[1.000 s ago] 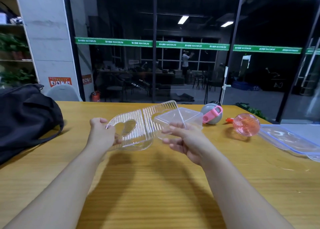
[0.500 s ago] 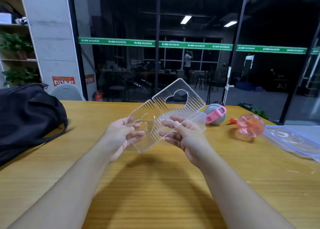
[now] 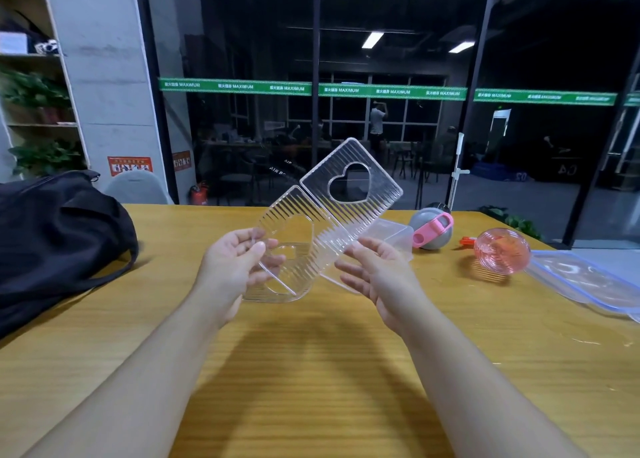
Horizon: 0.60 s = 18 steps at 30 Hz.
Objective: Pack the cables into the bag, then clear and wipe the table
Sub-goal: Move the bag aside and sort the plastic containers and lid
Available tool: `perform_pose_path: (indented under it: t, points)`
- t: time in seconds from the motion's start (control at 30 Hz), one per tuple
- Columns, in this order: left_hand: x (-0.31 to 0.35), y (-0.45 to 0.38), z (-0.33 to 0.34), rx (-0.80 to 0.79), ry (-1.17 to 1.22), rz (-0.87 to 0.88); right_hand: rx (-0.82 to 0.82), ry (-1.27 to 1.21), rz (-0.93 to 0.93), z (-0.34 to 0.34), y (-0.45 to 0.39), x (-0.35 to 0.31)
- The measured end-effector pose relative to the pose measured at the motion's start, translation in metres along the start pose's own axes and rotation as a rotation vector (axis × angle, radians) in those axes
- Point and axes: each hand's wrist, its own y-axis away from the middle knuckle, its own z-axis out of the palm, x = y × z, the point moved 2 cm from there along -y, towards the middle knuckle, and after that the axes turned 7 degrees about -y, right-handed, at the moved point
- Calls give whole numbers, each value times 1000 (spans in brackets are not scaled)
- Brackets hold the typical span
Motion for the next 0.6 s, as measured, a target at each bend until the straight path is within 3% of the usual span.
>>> perform_pose_path:
  t: [0.1, 0.17, 0.27, 0.37, 0.47, 0.6]
  points:
    - [-6, 4, 12, -161, -14, -45, 8, 30, 11, 0, 0, 2]
    - [-14, 2, 12, -162, -147, -52, 46, 20, -14, -4, 0, -3]
    - [-25, -11, 3, -80, -630, 28, 101, 24, -36, -10, -1, -10]
    - [-35, -19, 2, -201, -1167, 12, 126, 28, -27, -14, -1, -10]
    - [-38, -21, 16, -319, -1425, 22, 146, 34, -20, -15, -3, -7]
    - [-34, -26, 30, -361, -1607, 38, 160, 26, -28, -19, -6, -6]
